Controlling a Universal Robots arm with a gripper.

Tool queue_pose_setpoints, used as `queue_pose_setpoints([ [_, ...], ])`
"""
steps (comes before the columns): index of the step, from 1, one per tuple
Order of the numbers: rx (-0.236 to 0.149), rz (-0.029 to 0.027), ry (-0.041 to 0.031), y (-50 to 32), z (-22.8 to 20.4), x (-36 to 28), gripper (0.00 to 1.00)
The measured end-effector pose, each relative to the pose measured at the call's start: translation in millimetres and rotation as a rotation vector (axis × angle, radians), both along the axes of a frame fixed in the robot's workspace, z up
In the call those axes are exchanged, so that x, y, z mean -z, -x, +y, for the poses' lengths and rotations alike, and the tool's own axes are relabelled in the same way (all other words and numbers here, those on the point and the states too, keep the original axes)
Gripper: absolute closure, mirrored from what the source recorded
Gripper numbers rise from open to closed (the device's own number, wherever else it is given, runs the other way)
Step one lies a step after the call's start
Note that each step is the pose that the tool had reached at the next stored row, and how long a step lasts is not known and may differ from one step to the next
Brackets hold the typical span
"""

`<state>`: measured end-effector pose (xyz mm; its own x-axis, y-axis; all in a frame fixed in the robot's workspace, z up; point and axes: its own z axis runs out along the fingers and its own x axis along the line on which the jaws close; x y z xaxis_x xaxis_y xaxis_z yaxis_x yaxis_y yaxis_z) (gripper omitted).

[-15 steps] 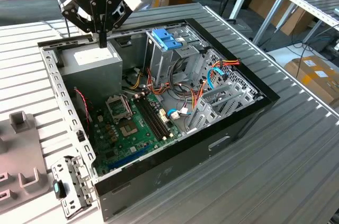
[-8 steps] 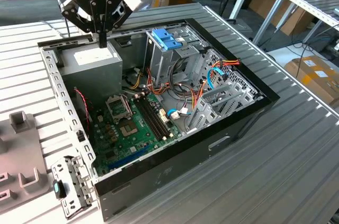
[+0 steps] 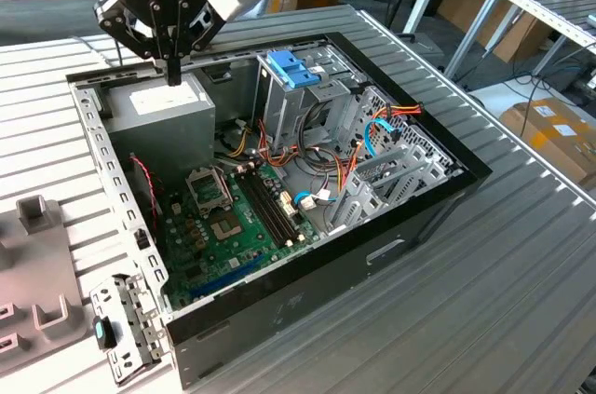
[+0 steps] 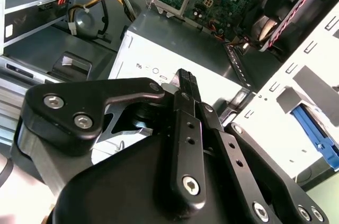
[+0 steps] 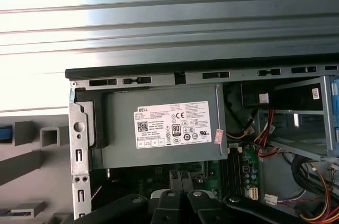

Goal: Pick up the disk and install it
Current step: 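Reach for the disk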

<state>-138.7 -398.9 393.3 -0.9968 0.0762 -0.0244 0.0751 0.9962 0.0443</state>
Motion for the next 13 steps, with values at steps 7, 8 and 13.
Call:
queue_pose_setpoints([
  [7,0.000,0.0000,0.0000,8.4,0.0,0.0,0.89],
  [8,0.000,0.0000,0.0000,9.3,0.0,0.0,0.89],
  [13,0.000,-0.0001,0.0000,19.8,0.1,0.0,0.89],
])
